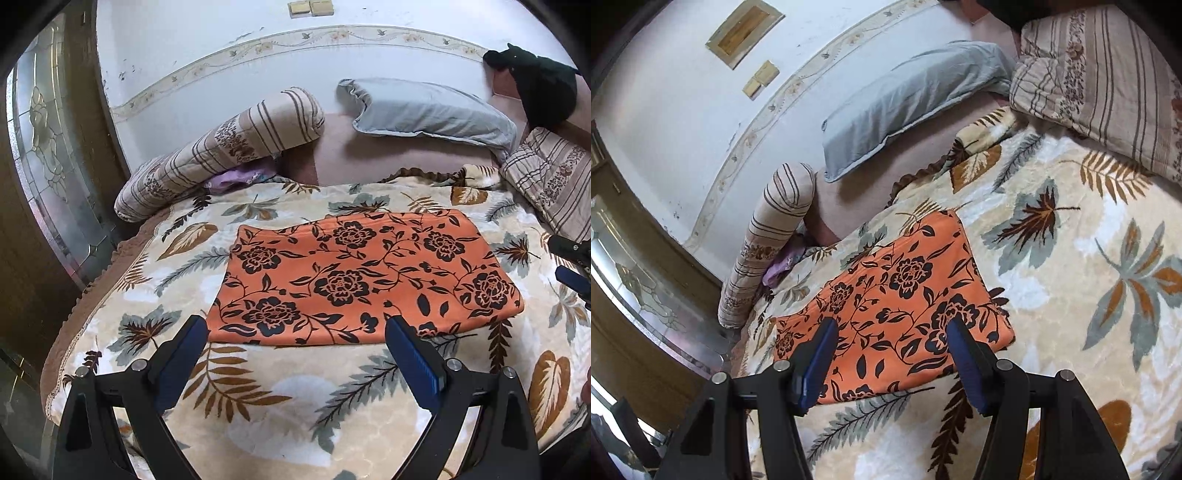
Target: Fold small clothes
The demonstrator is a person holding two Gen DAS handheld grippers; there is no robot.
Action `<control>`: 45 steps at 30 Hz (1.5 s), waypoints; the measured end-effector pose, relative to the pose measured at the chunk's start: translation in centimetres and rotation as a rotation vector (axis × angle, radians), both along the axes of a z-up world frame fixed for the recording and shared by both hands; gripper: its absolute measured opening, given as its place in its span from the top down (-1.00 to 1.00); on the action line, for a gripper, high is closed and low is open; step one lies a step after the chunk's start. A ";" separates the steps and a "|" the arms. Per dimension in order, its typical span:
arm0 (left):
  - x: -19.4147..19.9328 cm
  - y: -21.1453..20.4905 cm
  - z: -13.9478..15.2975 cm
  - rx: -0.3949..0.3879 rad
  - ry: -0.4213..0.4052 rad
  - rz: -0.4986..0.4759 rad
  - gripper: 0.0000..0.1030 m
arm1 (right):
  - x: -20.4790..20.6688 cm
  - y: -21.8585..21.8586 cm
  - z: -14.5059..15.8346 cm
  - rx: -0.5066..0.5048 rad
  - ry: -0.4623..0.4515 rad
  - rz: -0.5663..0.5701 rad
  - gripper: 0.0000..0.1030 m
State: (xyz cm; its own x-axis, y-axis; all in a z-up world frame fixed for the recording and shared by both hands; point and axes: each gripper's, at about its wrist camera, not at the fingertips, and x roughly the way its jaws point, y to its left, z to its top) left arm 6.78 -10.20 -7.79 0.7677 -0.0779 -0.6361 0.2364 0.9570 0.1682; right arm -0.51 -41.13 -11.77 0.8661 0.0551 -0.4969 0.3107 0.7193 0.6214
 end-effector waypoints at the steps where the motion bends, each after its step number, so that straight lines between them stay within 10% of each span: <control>1: 0.1 0.2 0.0 -0.003 0.001 0.004 -0.88 | 0.0 -0.1 -0.1 0.009 -0.001 0.002 -0.26; 45: 2.7 4.8 -0.8 -0.058 0.015 0.116 -0.88 | 2.9 2.8 -0.4 -0.065 0.026 0.024 -0.26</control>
